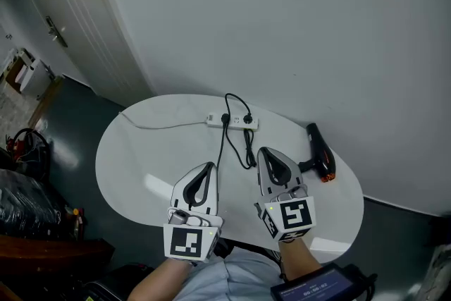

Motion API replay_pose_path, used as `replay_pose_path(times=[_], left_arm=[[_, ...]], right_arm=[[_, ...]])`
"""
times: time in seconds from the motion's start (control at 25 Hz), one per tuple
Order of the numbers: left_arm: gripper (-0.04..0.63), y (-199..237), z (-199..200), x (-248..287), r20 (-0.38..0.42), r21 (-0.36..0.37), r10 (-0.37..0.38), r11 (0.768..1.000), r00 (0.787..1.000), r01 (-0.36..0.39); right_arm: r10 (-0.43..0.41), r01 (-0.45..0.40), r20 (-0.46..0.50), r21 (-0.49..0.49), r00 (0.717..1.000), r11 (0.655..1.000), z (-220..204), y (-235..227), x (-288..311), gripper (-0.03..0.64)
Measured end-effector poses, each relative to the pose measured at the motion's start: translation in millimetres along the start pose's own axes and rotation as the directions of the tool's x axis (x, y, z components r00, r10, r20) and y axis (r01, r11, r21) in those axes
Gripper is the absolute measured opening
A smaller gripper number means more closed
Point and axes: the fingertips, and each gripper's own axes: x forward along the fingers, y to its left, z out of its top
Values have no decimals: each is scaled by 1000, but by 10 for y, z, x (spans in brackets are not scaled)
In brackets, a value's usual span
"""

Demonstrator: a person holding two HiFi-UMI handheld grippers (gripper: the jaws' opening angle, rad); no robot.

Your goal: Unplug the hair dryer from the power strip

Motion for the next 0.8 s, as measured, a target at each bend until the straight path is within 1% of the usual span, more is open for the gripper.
replay_pose_path(times=[0.12,0.28,0.4,0.56,0.64,0.76,0.8], left_arm=[[-2,33,39,159,6,-10,-2,1000,1000,2],[-2,76,43,346,27,21,-20,1000,999,20],[-2,119,-86,505,-36,-19,-16,1000,999,15],[-2,155,-213,774,-71,-30,-22,999,997,20],[-2,167,-269,904,-84,-15,-24,1000,996,23],[-2,185,-311,1093,-89,59,-42,997,995,47],[-2,194,-321,1155,-89,69,-43,996,995,50]], right_arm=[[-1,1,7,-6,1000,1000,45,-68,136,2],[-5,5,-3,-7,1000,1000,27,-189,320,2],[-14,14,-12,4,1000,1000,-14,-311,461,2],[-18,19,-16,15,1000,1000,-66,-495,646,2],[-8,9,-21,25,1000,1000,-103,-575,721,2],[7,-5,-32,41,999,999,-193,-689,818,2],[8,-6,-37,45,999,999,-230,-727,856,2]])
